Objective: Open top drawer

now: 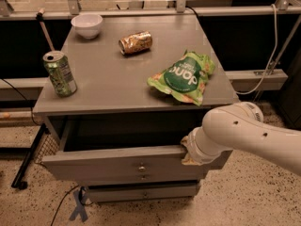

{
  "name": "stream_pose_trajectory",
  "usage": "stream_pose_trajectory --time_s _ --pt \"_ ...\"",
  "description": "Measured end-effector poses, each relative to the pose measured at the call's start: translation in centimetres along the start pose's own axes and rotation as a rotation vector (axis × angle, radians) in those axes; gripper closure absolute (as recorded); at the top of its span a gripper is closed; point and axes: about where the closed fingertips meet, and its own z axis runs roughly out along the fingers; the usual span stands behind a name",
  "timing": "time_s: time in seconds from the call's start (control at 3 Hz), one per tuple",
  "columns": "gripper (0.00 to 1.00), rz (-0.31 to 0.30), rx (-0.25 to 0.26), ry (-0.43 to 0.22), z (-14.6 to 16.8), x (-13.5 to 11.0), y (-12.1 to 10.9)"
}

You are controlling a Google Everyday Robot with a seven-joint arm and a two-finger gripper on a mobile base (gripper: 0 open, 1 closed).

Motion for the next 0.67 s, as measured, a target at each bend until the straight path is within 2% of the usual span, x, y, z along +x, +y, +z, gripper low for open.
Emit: stream_pose_trajectory --time_s 0.33,0.67 --pt "1.00 0.000 0.000 0.000 0.0 0.0 0.0" --pt "1.00 -0.009 -0.002 -0.002 -0.2 -0.3 1.4"
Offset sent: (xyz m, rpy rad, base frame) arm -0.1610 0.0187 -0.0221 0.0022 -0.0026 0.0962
